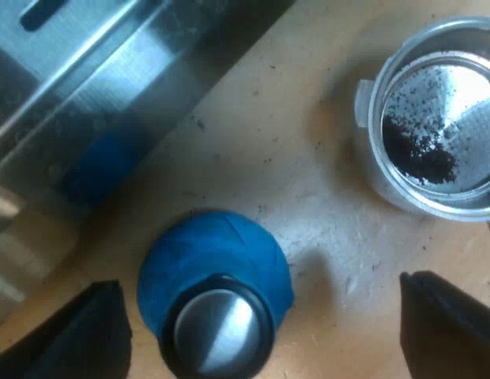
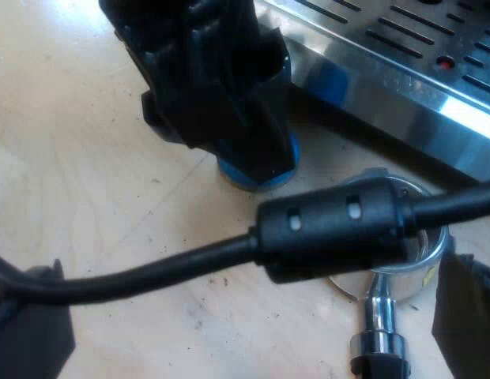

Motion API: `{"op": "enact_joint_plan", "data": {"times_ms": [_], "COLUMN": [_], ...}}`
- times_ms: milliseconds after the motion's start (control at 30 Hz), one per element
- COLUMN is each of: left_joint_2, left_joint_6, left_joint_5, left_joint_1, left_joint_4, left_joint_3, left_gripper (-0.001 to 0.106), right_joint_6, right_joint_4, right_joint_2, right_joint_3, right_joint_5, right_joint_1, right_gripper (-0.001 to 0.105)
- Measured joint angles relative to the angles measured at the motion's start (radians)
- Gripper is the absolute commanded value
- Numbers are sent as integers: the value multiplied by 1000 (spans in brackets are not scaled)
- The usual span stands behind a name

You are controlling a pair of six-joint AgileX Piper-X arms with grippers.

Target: Grind coffee beans and then tamp

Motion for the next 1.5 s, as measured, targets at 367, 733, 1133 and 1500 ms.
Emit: {"op": "enact_joint_plan", "data": {"times_ms": [367,733,1133,1500], "left_joint_2": [24,21,-131,-223], "left_joint_6": [0,7,31,57], "left_joint_5": [-2,-52,-109,-86], "left_joint_1": [0,0,0,0], "left_joint_4": [8,44,126,241], "left_joint_3": [0,-3,-3,-53], "left_gripper": [47,0,0,0], "right_joint_6": [0,0,-4,-7], "right_joint_4": [0,2,123,19], "right_joint_2": [0,-7,-132,-248], "right_joint_3": [0,0,17,200], "right_joint_5": [0,7,38,43], "right_joint_1": [0,0,0,0], "right_gripper": [94,94,94,94]}}
